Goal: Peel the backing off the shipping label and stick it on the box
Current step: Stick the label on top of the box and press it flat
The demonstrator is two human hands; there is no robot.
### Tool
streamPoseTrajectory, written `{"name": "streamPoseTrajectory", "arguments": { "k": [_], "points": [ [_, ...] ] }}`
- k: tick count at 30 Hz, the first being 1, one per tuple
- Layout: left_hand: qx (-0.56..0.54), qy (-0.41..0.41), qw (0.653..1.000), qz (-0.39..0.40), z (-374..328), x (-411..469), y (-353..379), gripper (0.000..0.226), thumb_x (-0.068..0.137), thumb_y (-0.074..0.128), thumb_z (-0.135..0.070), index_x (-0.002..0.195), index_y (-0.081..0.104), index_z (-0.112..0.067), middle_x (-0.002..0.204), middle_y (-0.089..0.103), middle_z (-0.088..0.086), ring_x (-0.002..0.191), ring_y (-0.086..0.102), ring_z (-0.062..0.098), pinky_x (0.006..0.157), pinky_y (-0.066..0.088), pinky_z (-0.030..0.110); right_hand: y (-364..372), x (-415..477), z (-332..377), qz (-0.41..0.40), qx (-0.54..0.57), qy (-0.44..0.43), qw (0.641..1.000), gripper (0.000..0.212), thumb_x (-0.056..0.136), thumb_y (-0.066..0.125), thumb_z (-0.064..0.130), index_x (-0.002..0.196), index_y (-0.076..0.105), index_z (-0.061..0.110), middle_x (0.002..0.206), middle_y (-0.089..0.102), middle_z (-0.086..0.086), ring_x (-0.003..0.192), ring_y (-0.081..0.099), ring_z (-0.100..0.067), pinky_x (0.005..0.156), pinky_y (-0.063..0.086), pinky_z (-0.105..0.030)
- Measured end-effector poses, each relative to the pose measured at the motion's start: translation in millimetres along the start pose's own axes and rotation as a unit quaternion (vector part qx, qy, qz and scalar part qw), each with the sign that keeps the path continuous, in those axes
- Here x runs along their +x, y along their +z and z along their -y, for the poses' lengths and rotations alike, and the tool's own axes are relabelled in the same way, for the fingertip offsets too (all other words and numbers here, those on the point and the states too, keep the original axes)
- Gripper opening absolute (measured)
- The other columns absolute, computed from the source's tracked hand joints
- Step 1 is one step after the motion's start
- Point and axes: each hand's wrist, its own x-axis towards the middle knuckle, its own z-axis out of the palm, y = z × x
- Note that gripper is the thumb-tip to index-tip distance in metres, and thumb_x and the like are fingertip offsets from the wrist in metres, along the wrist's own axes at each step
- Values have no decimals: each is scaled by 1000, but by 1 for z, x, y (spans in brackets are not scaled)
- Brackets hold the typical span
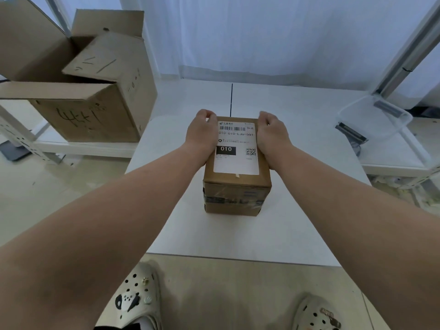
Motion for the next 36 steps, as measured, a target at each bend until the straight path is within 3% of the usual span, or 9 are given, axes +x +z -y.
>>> {"name": "streamPoseTrajectory", "arguments": {
  "k": [5, 9, 11, 14, 18, 25, 29, 32, 36],
  "points": [
    [38, -56, 991, 113, -6, -16, -21, 58, 88, 47, -56, 127, 35, -15, 101, 58, -1, 100, 53, 18, 86, 42, 32, -7, -12, 1, 22, -105, 2, 994, 77, 84, 52, 57, 143, 22, 19, 138, 42, -9, 117, 51, -28, 95, 48, -45],
    [87, -66, 980, 169, 9, -30, -34, 47, 87, 57, -49, 117, 44, -16, 95, 61, -4, 83, 62, 9, 62, 49, 19, -23, -21, 1, 113, -98, 19, 989, 72, 90, 58, 39, 145, 16, 19, 120, 57, -6, 93, 62, -19, 67, 53, -29],
    [50, -53, 984, 160, 13, -35, -38, 44, 91, 53, -45, 121, 49, -13, 98, 65, -2, 78, 64, 7, 60, 48, 16, -32, -23, 2, 107, -93, 21, 990, 68, 94, 52, 36, 147, 14, 20, 129, 55, -9, 102, 60, -22, 71, 54, -31],
    [60, -53, 980, 181, 11, -43, -43, 51, 92, 46, -52, 125, 50, -14, 115, 64, 2, 91, 63, 14, 71, 52, 23, -37, -31, 6, 120, -136, 30, 983, 69, 91, 50, 47, 146, 20, 19, 130, 54, -8, 109, 57, -28, 83, 55, -42],
    [165, -84, 947, 263, 7, -53, -50, 67, 76, 57, -67, 124, 42, -23, 112, 62, 1, 97, 65, 21, 82, 57, 36, -40, -53, 15, 261, -230, 120, 930, 73, 72, 63, 65, 127, 48, 19, 120, 58, -11, 98, 64, -32, 73, 59, -45],
    [95, -84, 948, 293, 7, -56, -54, 47, 84, 65, -40, 124, 55, -18, 112, 66, -1, 101, 65, 14, 84, 55, 29, -45, -67, 23, 282, -170, 127, 936, 29, 85, 67, 30, 103, 54, 11, 92, 67, -15, 71, 69, -30, 60, 60, -43],
    [28, -74, 961, 264, 14, -51, -52, 46, 84, 67, -34, 125, 55, -18, 120, 63, 1, 108, 62, 16, 94, 52, 33, -50, -60, 20, 248, -169, 111, 947, 37, 87, 65, 29, 117, 53, 9, 103, 66, -16, 82, 70, -33, 66, 61, -41],
    [29, -71, 966, 247, 15, -48, -44, 61, 79, 71, -42, 129, 49, -16, 119, 62, 2, 106, 63, 17, 91, 53, 32, -53, -55, 14, 234, -169, 93, 953, 41, 82, 69, 35, 114, 56, 13, 100, 68, -11, 79, 71, -25, 61, 60, -34],
    [14, -78, 959, 273, 10, -45, -44, 49, 85, 68, -26, 129, 50, -17, 120, 62, 3, 105, 64, 17, 85, 54, 26, -59, -50, 13, 262, -136, 110, 949, 37, 84, 69, 23, 117, 58, 10, 105, 68, -10, 87, 70, -26, 70, 60, -39]
  ]
}}
